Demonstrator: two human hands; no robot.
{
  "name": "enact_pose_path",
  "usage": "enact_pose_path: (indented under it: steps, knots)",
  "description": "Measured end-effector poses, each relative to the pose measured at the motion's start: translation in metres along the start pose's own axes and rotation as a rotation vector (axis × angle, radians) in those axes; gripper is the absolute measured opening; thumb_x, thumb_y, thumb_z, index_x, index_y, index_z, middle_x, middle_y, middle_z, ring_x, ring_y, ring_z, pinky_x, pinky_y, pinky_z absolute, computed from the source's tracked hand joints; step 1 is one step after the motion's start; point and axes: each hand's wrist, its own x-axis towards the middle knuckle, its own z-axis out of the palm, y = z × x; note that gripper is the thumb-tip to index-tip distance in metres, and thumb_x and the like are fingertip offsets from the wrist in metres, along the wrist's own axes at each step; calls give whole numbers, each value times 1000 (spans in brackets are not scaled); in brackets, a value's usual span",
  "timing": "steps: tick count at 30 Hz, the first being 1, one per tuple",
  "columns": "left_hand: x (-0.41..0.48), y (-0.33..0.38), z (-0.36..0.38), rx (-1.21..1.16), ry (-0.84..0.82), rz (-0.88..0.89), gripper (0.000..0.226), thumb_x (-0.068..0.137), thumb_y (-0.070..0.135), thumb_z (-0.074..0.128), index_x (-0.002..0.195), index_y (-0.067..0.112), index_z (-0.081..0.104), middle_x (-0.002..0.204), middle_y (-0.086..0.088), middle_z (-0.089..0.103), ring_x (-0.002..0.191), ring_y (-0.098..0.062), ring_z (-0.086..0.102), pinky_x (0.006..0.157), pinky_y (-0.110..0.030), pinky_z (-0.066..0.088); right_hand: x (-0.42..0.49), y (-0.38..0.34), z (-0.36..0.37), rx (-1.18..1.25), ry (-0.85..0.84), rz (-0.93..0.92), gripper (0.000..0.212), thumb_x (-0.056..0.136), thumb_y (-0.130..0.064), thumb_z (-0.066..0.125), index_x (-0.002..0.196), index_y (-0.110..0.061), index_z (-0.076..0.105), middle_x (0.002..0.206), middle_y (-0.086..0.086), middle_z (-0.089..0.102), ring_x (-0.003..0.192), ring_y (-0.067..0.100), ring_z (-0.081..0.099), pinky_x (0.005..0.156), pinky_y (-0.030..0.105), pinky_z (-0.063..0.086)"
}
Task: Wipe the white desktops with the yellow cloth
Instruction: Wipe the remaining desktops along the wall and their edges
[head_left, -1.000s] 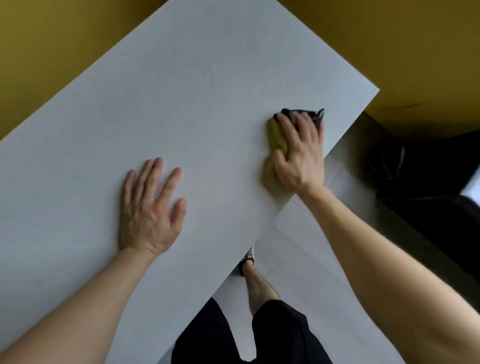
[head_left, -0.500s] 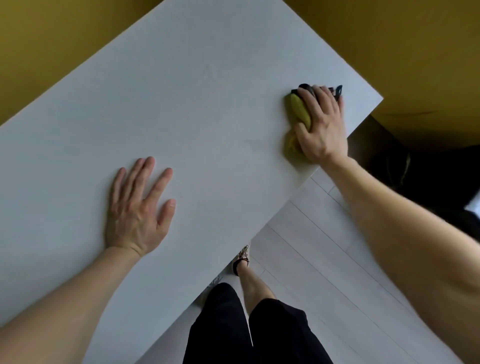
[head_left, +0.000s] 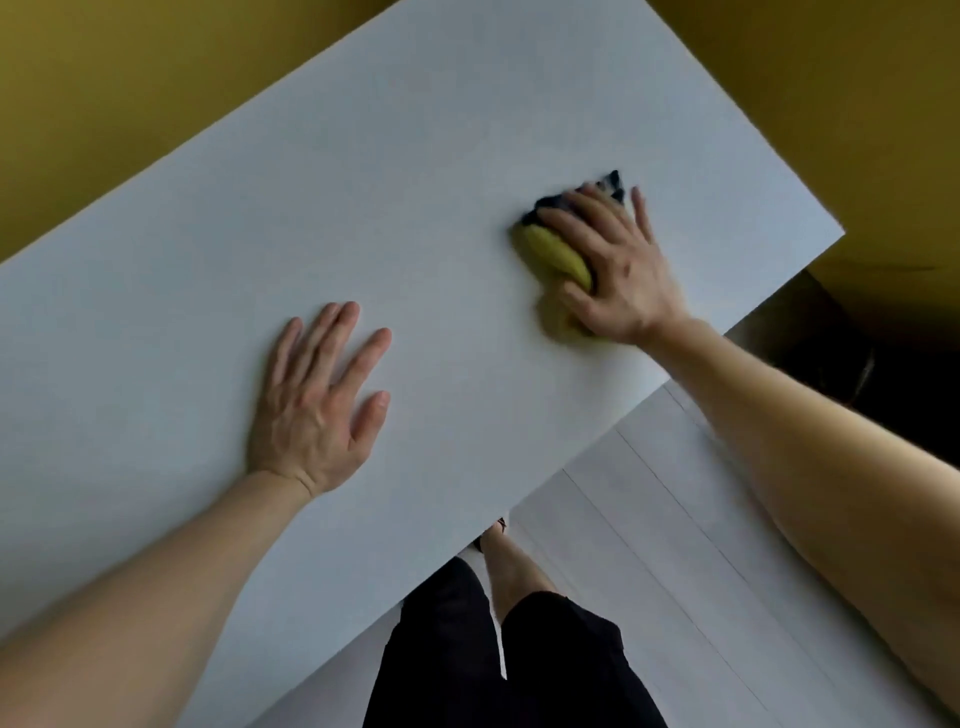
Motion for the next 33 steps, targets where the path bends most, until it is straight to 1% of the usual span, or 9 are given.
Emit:
enact_pose_path:
  steps: [4,7,10,13,18,22,28,31,33]
  knots:
    - [0,-1,2,-12,18,0,64,107,41,47,166,15,42,177,-12,27,166,-29,23,129,-63,23,41,6,1,-12,130,320,78,86,-48,58,161,-26,49,165,16,46,159,42,33,132,63,12]
    - [-1,0,2,-31,34,-30,68,107,38,45,166,5,38,177,-13,28,165,-30,24,129,-66,23,8,-62,29,32,164,50,77,88,-48,58,158,-17,54,159,19,52,151,47,43,129,66,17]
    - [-4,-1,2,25,58,-131,70,105,39,47,166,5,36,176,-17,27,165,-35,21,129,-69,19,-47,-145,44,68,-96,-279,77,92,-47,61,164,-26,47,172,16,38,163,38,27,133,63,10]
    - [-6,0,4,32,58,-150,68,104,36,50,165,6,40,176,-20,27,165,-39,20,127,-69,21,-41,-128,38,123,-205,-495,77,90,-44,63,163,-26,49,171,12,40,163,32,29,133,61,12]
    - [-7,-4,7,22,57,-143,67,105,36,48,165,6,41,176,-19,27,165,-38,20,127,-69,21,54,-1,5,54,99,25,72,92,-53,52,160,-29,49,160,10,51,153,39,41,129,64,19]
    - [-7,-5,9,27,52,-138,67,105,37,46,165,6,41,176,-20,26,165,-39,20,128,-69,20,73,-3,11,13,226,297,71,87,-44,60,157,-28,55,158,11,54,151,37,44,131,59,19]
    - [-6,-2,4,29,35,-133,69,106,39,46,165,6,40,175,-21,26,165,-40,21,127,-70,21,-48,-158,42,146,-40,-151,77,90,-46,64,163,-29,48,172,10,39,165,31,24,132,63,15]
    - [-7,-1,4,40,32,-141,69,105,39,48,166,6,39,175,-21,26,165,-40,21,127,-69,21,-29,-133,38,158,-110,-320,76,90,-45,65,162,-27,50,170,8,42,163,30,29,132,62,16]
    - [-6,-1,4,28,38,-140,69,104,38,49,165,6,40,175,-22,27,165,-40,21,127,-69,21,23,-89,35,113,36,-211,71,89,-46,59,156,-22,58,159,9,55,153,36,45,132,62,16]
